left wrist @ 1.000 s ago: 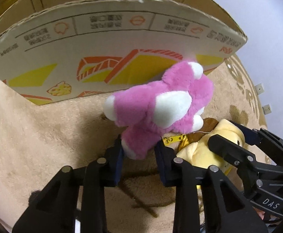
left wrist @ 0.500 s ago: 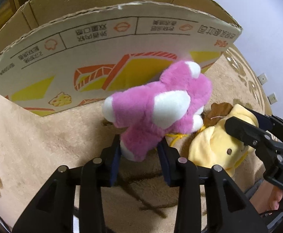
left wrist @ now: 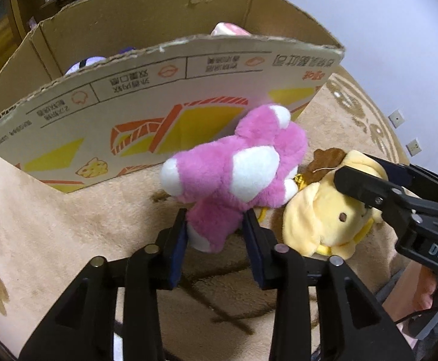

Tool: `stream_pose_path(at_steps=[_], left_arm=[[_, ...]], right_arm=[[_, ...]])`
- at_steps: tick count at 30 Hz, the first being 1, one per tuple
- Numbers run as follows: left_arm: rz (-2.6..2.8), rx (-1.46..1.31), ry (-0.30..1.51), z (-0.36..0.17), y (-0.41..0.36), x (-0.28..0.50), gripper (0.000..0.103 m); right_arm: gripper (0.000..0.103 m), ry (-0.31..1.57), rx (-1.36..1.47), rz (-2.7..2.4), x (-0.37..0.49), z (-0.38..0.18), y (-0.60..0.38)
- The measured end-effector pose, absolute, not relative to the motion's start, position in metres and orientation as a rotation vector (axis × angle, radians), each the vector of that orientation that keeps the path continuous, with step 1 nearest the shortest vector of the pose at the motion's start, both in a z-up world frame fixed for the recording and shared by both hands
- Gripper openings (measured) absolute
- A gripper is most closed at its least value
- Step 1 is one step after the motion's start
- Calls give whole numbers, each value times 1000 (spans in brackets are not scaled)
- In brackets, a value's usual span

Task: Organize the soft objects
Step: 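Lift the pink bear and yellow dog over the box with both grippers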

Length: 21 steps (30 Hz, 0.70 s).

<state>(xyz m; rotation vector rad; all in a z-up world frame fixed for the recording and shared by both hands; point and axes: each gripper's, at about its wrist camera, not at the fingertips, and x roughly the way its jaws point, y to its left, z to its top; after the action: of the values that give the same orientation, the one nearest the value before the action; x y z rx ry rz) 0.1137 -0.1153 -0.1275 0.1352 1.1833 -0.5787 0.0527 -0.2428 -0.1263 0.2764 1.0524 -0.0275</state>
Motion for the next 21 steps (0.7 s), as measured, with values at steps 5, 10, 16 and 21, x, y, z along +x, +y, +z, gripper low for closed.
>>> stream_pose_path(at_steps=[5,10,16,21], left_arm=[[-582,133,1174,-120,-105,113,24],[-527,159,1130,-104,-91,102,23],[-480,185,1040,-72,-80,81,21],[-436,191,945,-43,-73,63,19]], right_arm=[[55,1016,264,-40,50,-119,-243],[55,938,285,-30,46,-108,-248],[55,815,271,-24,36,-83,-247],[55,701,257,-23,21,-59,-246]])
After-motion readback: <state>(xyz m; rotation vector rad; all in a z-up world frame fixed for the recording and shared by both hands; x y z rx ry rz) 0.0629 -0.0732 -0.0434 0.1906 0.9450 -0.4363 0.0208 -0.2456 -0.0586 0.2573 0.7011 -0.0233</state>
